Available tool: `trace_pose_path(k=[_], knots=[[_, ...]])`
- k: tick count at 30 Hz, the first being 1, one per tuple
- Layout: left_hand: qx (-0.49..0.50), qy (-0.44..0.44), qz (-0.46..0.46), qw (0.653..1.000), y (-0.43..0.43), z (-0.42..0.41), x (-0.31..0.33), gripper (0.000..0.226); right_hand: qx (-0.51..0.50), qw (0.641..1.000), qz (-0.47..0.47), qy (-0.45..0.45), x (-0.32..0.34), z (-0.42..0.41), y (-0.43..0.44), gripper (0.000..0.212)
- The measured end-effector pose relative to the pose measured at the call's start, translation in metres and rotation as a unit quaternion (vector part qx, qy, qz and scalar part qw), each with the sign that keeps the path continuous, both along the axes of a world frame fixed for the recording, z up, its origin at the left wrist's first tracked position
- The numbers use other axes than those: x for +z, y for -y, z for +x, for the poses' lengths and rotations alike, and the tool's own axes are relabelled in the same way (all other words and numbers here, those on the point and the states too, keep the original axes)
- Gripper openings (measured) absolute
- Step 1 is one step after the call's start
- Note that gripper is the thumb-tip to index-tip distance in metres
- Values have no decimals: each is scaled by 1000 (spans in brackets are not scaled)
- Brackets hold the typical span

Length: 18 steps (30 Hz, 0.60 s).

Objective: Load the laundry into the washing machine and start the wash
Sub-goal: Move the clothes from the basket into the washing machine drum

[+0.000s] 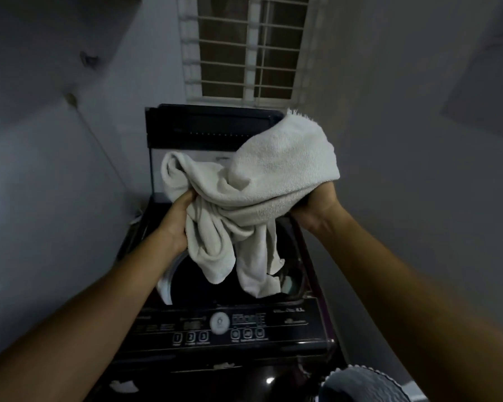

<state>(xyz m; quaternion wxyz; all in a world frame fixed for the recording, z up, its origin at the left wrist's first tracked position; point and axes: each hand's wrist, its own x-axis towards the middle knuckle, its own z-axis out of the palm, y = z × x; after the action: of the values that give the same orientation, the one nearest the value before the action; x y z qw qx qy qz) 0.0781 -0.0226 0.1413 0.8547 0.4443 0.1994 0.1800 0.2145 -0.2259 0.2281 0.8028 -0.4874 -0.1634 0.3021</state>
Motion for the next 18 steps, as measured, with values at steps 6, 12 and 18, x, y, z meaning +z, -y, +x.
trace_pose_path(k=[6, 12, 18], knots=[[-33, -78, -33, 996, -49, -7, -65, 47, -19, 991, -128, -39, -84, 13, -49, 36], [-28, -205, 12, 978, -70, -2, -120, 49, -17, 941, -338, -13, -139, 20, -70, 26], [6, -297, 176, 938, -92, 5, -167, 66, 190, 580, -638, 470, -166, 48, -56, 61]])
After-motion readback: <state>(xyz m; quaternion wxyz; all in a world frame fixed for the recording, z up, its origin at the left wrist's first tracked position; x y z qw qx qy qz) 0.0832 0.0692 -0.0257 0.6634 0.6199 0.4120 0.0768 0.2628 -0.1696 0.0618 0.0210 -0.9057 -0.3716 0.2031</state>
